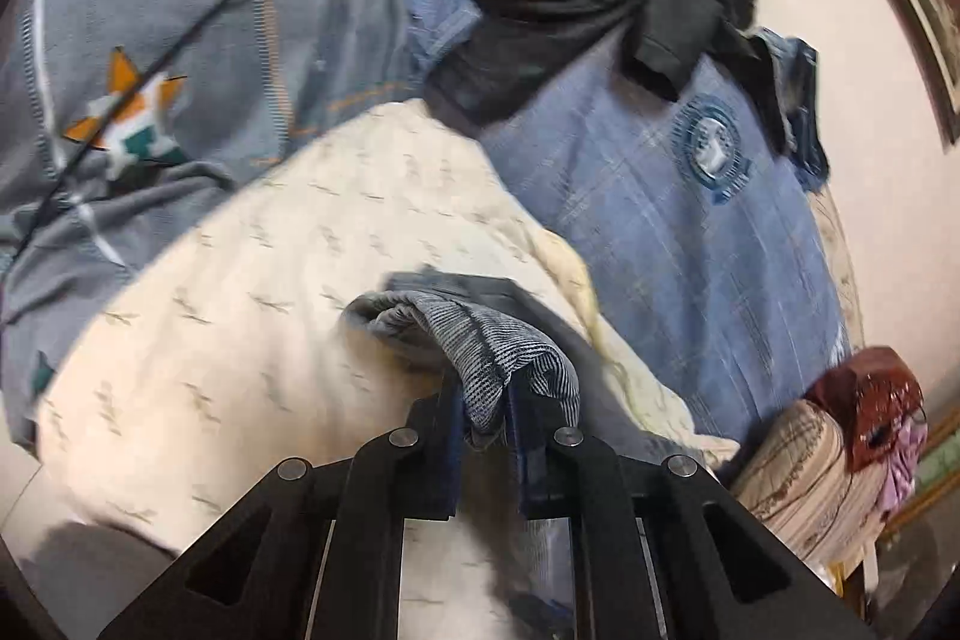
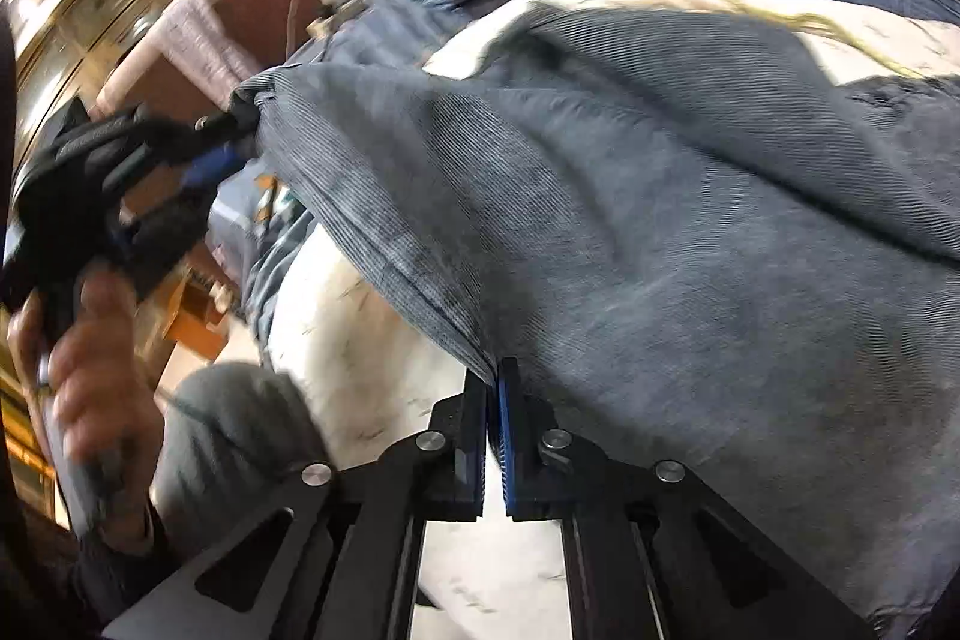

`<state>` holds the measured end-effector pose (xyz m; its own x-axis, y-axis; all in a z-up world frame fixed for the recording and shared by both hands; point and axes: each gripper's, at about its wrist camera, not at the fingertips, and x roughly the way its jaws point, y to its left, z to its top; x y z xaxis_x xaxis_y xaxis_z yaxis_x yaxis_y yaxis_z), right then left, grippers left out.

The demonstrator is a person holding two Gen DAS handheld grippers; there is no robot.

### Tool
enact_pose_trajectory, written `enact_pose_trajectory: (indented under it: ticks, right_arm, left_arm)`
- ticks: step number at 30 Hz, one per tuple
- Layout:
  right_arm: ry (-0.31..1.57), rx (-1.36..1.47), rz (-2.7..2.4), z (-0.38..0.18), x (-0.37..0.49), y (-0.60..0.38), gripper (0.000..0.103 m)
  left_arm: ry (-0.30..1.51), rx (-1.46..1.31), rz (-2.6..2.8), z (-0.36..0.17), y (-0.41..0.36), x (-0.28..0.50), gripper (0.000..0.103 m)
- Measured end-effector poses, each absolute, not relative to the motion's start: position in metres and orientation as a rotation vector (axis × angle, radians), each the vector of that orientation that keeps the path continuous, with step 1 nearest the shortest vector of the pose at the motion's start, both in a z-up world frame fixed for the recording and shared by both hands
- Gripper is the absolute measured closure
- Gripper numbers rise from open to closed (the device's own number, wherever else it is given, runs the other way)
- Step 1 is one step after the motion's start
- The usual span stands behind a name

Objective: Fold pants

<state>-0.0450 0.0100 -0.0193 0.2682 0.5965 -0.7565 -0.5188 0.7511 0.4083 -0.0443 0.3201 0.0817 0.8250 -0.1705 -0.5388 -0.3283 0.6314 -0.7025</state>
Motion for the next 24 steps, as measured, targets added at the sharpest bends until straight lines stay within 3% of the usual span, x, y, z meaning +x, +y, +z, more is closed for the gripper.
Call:
enact_pose_trajectory:
  ticks: [7, 10, 11, 12, 14, 24]
  right_arm:
    - [1.158, 0.1, 0.694, -0.049, -0.035, 0.009, 0.092]
    - [1.14, 0.176, 0.729, -0.033, -0.033, -0.005, 0.058]
    - [1.112, 0.192, 0.723, -0.024, -0.03, -0.009, 0.044]
    - [1.094, 0.199, 0.718, -0.016, -0.03, -0.014, 0.041]
    - [1.072, 0.217, 0.709, -0.005, -0.027, -0.027, 0.041]
    - [0.943, 0.371, 0.581, 0.052, 0.001, -0.097, 0.033]
  left_arm:
    - [0.858, -0.87, 0.297, 0.047, 0.299, -0.023, 0.087]
    - [0.761, -0.863, 0.342, 0.068, 0.294, -0.027, 0.076]
    - [0.711, -0.85, 0.371, 0.076, 0.293, -0.036, 0.067]
    - [0.676, -0.835, 0.4, 0.081, 0.291, -0.045, 0.055]
    - [0.628, -0.808, 0.428, 0.098, 0.288, -0.061, 0.045]
    - [0.842, -0.789, 0.07, 0.108, 0.186, 0.034, 0.044]
